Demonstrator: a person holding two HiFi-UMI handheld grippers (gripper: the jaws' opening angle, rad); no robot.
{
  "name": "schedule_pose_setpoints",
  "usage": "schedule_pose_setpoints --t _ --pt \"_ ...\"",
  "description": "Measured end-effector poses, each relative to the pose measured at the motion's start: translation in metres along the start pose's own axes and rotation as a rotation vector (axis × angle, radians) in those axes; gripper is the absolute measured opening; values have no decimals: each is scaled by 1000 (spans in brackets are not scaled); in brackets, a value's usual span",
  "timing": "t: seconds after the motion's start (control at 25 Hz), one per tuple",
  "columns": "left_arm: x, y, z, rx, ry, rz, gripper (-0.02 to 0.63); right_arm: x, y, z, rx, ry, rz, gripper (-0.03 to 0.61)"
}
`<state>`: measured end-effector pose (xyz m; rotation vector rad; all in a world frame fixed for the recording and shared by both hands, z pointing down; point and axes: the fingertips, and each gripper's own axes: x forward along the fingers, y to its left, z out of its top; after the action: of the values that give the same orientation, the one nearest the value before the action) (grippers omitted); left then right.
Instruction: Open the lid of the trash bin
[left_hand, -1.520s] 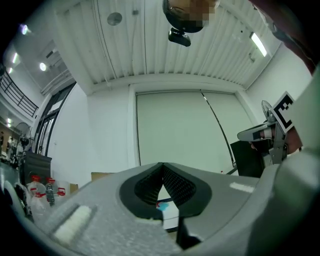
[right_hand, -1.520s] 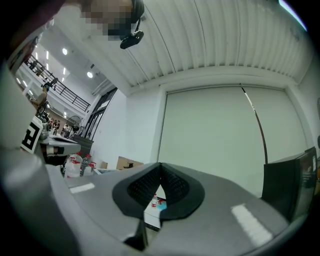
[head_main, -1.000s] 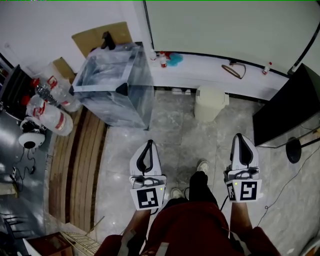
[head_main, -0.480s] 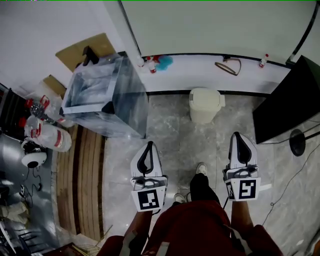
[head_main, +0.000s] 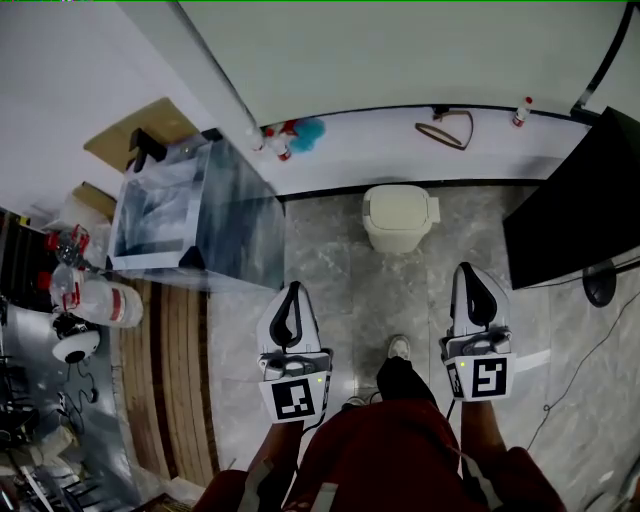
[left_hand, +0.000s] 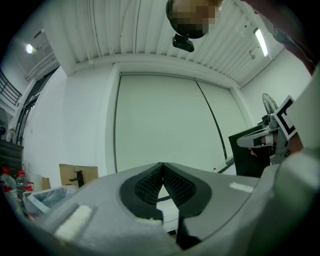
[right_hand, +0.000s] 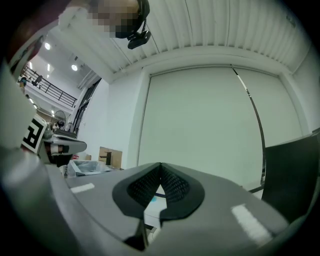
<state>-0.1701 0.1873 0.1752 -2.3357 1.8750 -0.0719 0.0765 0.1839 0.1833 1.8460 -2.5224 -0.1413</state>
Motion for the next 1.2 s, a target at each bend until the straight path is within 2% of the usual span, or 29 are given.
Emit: schedule_pose_setpoints --t 0.08,0.24,0.4,0.64,0.92,1.2 --pt "23 -8 0 10 -9 -7 5 13 -15 -5 4 3 -2 0" --pt "63 -25 -8 -5 26 -22 5 36 -47 -16 14 10 -17 0" --pt "102 -43 -3 19 -1 -45 5 53 -81 -20 18 11 -38 0" --pt "142 -61 -10 -15 20 -52 5 74 -119 -15 -3 -4 -57 0" --pt "178 -64 -31 -13 2 -105 5 91 -129 -41 -4 32 -108 0" --pt "239 -44 -69 -54 32 -212 5 141 -130 -55 -48 76 -187 0"
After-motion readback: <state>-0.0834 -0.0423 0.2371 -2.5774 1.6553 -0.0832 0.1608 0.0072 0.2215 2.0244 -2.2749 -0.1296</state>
